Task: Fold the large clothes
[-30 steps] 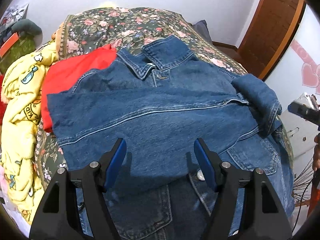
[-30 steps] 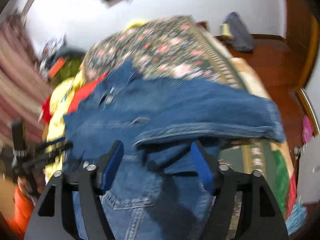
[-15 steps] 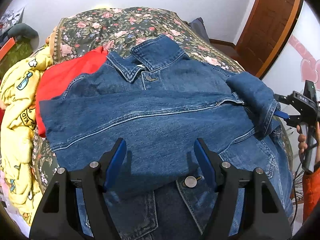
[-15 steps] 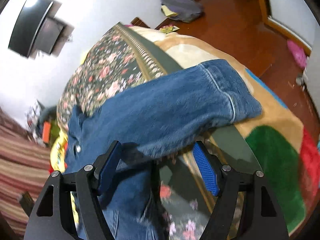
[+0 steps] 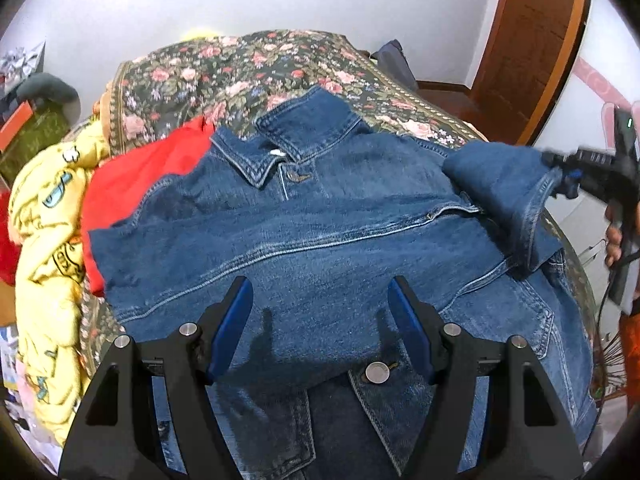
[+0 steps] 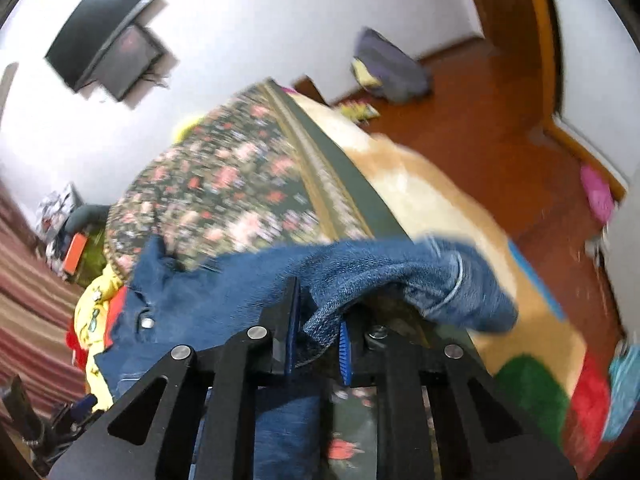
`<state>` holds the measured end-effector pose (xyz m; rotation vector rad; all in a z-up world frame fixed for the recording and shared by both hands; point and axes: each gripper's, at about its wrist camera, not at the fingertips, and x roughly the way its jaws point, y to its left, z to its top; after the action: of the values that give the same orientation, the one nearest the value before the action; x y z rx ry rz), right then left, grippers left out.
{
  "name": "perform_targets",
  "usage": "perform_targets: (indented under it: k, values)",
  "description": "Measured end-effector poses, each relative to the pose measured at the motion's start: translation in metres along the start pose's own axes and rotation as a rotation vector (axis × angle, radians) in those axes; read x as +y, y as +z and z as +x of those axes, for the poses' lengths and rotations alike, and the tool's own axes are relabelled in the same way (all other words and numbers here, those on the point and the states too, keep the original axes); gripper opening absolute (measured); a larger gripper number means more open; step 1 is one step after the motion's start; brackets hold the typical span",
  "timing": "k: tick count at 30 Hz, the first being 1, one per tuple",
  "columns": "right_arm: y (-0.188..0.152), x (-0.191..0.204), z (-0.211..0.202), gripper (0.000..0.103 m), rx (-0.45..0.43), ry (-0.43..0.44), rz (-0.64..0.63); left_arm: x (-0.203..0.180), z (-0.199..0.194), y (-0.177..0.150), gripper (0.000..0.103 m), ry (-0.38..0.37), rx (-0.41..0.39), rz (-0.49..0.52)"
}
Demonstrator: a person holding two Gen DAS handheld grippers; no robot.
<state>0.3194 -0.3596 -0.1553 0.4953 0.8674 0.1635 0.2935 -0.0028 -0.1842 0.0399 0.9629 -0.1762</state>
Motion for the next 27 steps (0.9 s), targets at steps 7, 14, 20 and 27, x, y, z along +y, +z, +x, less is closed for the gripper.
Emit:
perform_targets:
  k: [7, 14, 20, 27]
  values:
    - [0.018, 0.073, -0.025, 0.011, -0.056, 0.109, -0.147, 0.000, -0.020, 0.000, 0.069, 0.003, -0.056, 0.017]
    - [0.003, 0.159, -0.015, 0.010, -0.013, 0.237, -0.277, 0.015, -0.040, -0.007, 0.069, 0.015, -0.102, -0.001]
    - [-0.040, 0.218, 0.022, 0.010, 0.134, 0.308, -0.383, 0.041, -0.048, -0.017, 0.069, 0.030, -0.113, -0.057]
    - [-0.107, 0.250, 0.084, 0.010, 0.374, 0.291, -0.503, 0.078, -0.058, -0.034, 0.069, 0.057, -0.113, -0.131]
